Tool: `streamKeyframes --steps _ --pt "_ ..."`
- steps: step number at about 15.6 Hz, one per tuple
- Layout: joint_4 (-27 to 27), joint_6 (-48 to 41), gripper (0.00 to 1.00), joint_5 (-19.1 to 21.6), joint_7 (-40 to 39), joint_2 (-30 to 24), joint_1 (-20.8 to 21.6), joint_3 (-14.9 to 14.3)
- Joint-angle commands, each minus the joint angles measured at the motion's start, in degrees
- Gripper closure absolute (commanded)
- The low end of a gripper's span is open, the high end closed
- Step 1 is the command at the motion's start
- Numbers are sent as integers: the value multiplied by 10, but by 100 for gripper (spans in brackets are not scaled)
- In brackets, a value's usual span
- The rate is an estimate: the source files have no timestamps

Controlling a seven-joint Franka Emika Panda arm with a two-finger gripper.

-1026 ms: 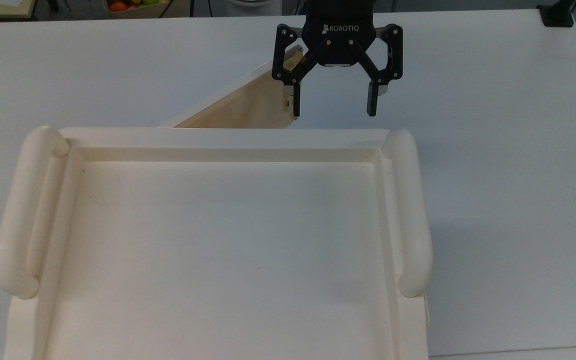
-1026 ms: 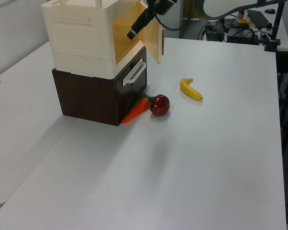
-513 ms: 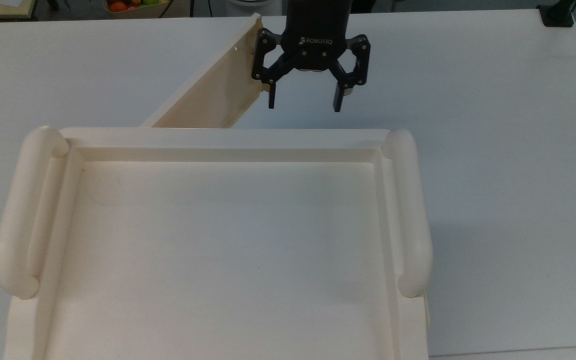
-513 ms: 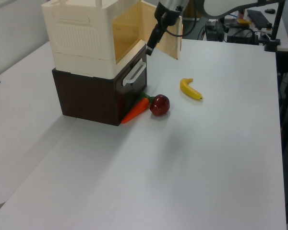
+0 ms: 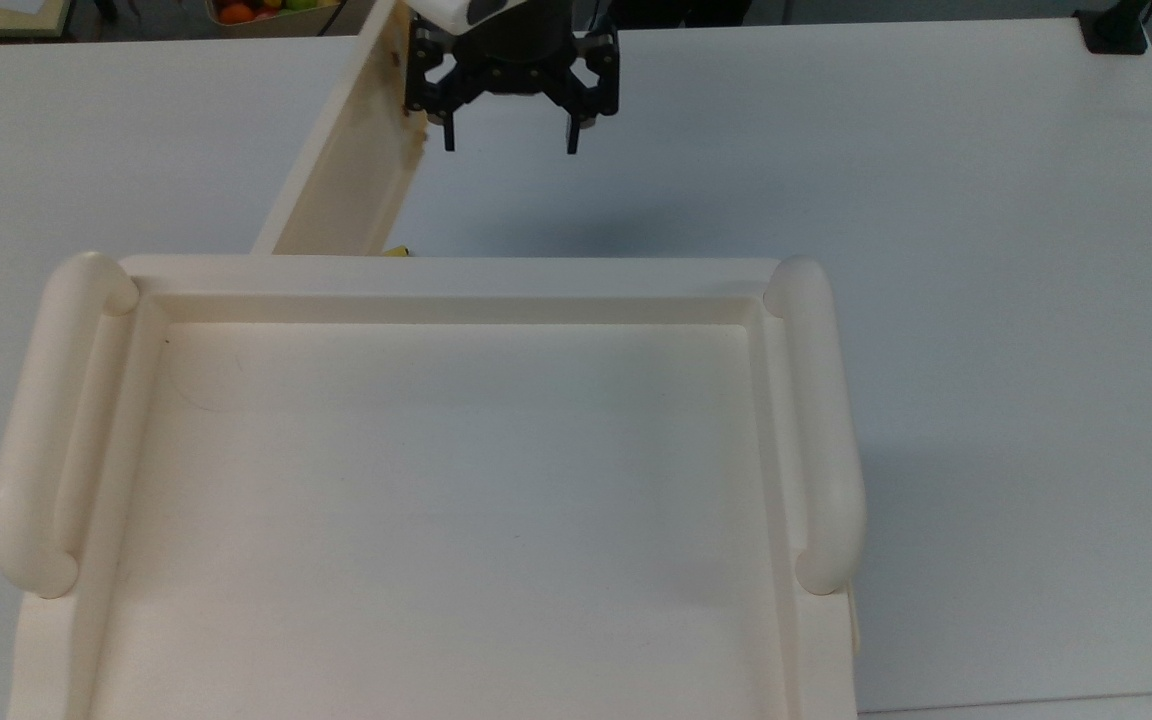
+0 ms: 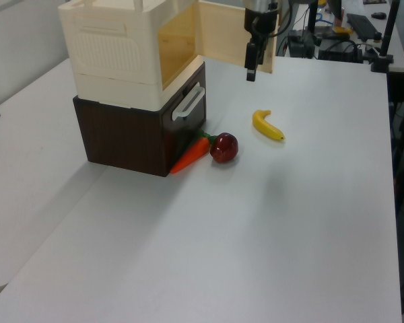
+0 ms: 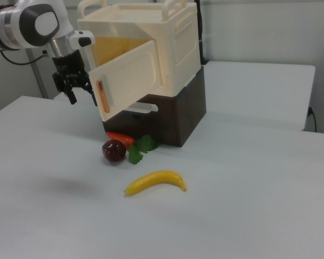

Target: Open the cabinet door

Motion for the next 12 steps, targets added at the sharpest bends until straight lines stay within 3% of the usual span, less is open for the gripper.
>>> streamKeyframes --steps 1,6,12 --pt "-44 -15 0 11 -6 -36 -12 0" --pt "-84 -11 0 20 -5 -57 -22 -4" --pt "-146 -22 0 20 -11 -124 -39 -4"
